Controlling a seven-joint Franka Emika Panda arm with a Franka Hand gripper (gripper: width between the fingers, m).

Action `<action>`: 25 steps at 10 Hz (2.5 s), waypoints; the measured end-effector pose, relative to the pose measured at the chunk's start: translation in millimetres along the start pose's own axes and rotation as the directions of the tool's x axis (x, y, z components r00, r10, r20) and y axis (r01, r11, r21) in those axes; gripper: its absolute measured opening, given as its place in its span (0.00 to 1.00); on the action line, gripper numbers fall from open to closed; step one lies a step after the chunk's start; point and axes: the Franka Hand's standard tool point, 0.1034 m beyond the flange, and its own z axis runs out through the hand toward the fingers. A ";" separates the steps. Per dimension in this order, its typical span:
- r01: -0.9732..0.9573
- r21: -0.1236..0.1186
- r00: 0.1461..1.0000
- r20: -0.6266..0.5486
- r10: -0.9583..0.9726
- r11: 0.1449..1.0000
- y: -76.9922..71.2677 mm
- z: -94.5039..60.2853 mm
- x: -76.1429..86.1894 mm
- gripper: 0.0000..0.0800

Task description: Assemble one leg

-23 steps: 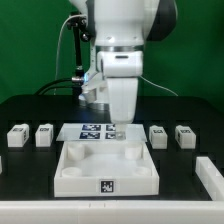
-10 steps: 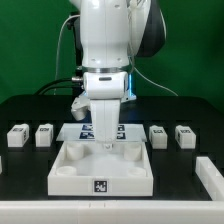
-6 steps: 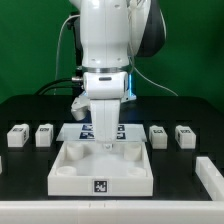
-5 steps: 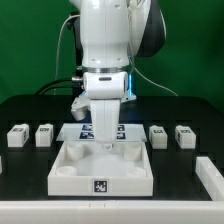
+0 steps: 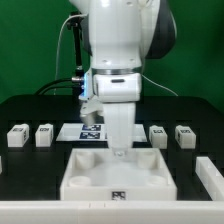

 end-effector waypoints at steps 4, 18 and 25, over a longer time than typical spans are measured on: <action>-0.019 0.082 1.000 0.005 0.019 0.996 8.1 5.6 39.6 0.08; -0.011 0.112 1.000 0.008 0.010 0.994 7.2 7.6 46.1 0.81; -0.199 0.071 0.980 0.030 0.197 0.977 5.3 -29.1 73.7 0.81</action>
Offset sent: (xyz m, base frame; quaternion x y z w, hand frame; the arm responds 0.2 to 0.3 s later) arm 0.0408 0.0491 0.0009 -0.0201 0.0006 0.0193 0.9996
